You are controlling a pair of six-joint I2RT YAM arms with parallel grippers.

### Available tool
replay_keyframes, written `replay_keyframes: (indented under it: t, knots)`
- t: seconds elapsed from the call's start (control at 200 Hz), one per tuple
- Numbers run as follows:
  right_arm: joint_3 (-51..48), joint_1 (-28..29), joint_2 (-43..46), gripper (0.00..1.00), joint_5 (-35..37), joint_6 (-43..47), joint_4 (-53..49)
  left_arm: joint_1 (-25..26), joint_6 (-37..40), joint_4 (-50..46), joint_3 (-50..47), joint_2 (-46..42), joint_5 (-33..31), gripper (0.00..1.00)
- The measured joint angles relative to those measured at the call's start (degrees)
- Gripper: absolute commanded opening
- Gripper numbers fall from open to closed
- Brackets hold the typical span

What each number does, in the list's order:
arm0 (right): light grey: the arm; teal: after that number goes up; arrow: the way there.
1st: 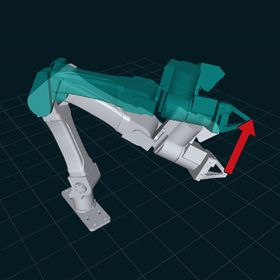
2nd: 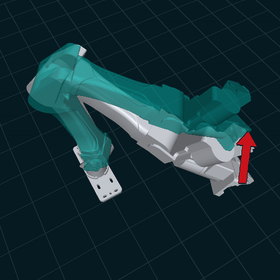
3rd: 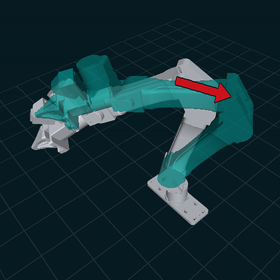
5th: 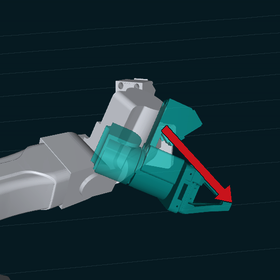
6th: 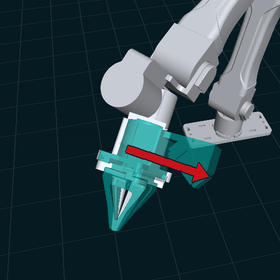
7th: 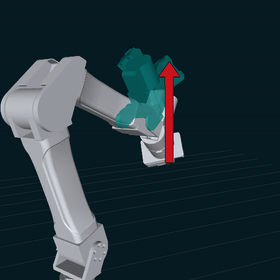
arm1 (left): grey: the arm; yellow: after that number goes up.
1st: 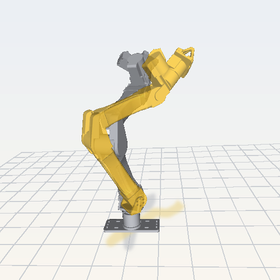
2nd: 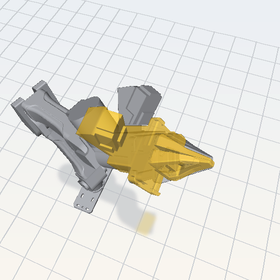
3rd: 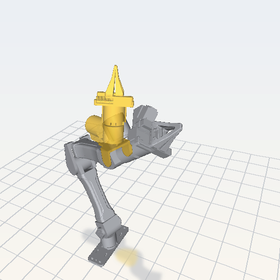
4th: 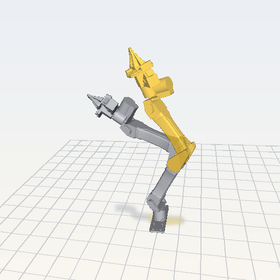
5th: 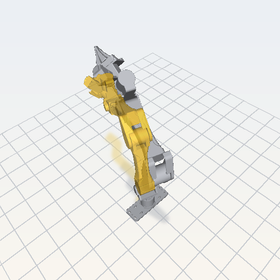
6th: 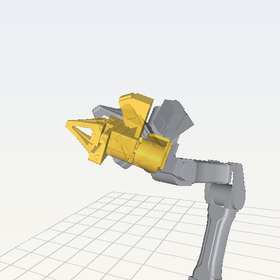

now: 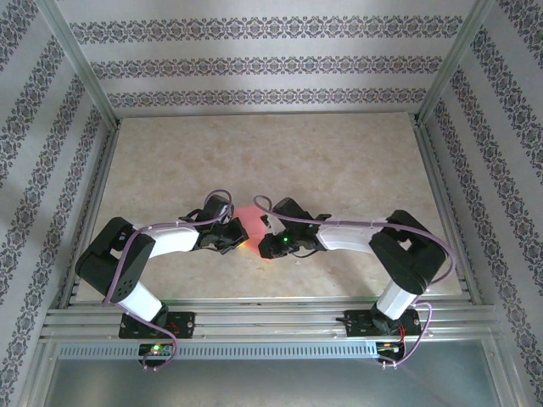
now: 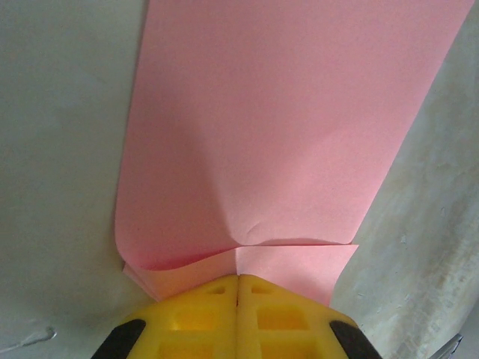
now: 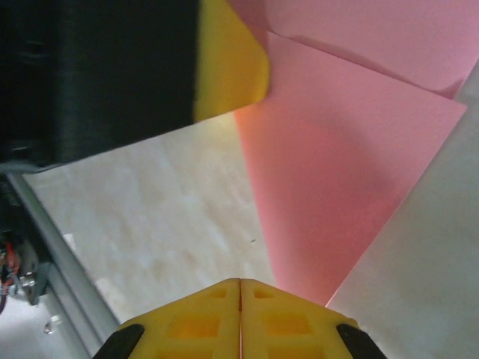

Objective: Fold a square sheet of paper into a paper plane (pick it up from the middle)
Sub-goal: Fold the triangle a second time at the center of the table.

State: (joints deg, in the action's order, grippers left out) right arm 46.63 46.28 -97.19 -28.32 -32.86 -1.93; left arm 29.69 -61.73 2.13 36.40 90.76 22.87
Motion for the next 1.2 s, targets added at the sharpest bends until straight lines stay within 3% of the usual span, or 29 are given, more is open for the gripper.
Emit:
replay_keyframes:
  t: [0.405,0.834,1.199]
  knots:
    - [0.48,0.0,-3.48,0.07,0.85,-0.02,0.0,0.07,1.6,-0.39,0.11,-0.61,0.15,0.12]
    - [1.51,0.0,-4.5,0.06,0.55,-1.11,-0.02,6.62,1.66,-0.79,0.0,-4.57,-2.19,0.08]
    - [1.55,0.0,-4.55,0.06,0.57,-1.75,-0.11,7.02,2.8,0.31,-1.03,-1.86,-4.17,0.08]
